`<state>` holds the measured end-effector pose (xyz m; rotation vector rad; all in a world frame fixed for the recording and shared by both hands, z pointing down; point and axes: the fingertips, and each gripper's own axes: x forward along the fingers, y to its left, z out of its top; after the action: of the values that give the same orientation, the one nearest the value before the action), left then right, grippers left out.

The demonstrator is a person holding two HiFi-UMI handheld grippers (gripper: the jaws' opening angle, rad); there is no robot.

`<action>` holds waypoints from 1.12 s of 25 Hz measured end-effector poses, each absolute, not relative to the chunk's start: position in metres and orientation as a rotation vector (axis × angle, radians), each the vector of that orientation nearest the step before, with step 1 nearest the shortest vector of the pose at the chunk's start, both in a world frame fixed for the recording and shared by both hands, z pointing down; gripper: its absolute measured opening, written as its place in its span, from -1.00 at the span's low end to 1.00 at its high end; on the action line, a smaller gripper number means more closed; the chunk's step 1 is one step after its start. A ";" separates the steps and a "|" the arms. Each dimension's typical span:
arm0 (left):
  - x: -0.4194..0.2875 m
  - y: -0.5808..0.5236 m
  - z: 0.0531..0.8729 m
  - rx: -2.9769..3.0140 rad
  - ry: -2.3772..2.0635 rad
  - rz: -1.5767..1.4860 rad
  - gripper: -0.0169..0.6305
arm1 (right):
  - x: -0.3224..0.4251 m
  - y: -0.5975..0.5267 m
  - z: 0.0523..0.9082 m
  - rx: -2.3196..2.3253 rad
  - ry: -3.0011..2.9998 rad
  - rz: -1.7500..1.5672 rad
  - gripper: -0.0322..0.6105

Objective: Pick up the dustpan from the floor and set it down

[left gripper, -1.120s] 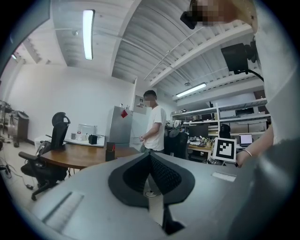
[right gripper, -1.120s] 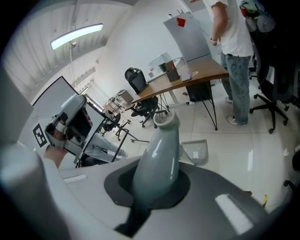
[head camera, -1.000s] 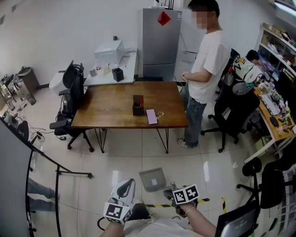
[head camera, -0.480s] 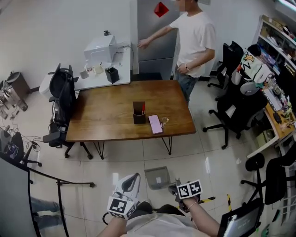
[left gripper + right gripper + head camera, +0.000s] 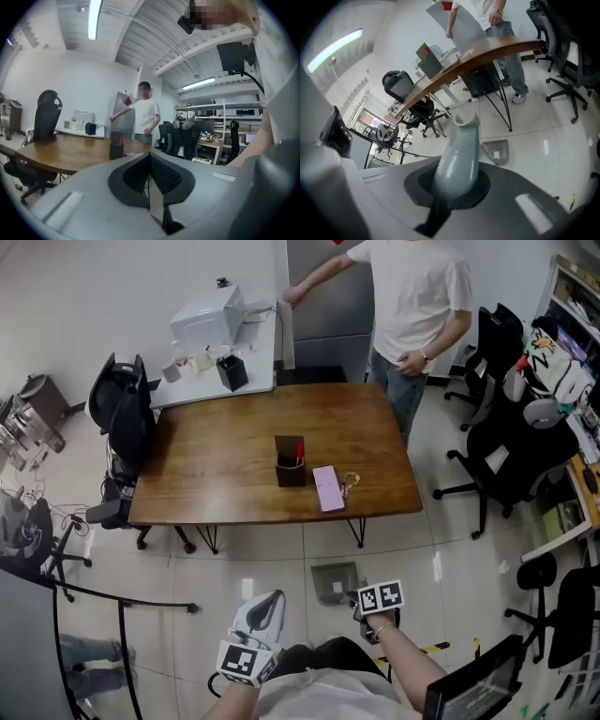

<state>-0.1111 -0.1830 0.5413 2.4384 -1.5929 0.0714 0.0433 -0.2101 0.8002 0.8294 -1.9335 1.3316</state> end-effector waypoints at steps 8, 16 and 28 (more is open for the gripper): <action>-0.120 -0.194 0.583 2.376 -1.644 0.098 -0.91 | 0.037 -0.239 0.855 0.827 -1.964 1.258 -0.84; -0.120 -0.199 0.586 2.375 -1.621 0.086 -0.91 | 0.049 -0.243 0.857 0.938 -1.873 0.961 0.92; -0.113 -0.182 0.485 2.484 -1.515 0.017 -0.91 | 0.042 -0.239 0.598 1.194 -2.383 0.599 -0.86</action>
<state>-0.1131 -0.1824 0.4851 2.4838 -1.5149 0.0172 0.0423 -0.2386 0.5975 1.1941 -2.3829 0.5992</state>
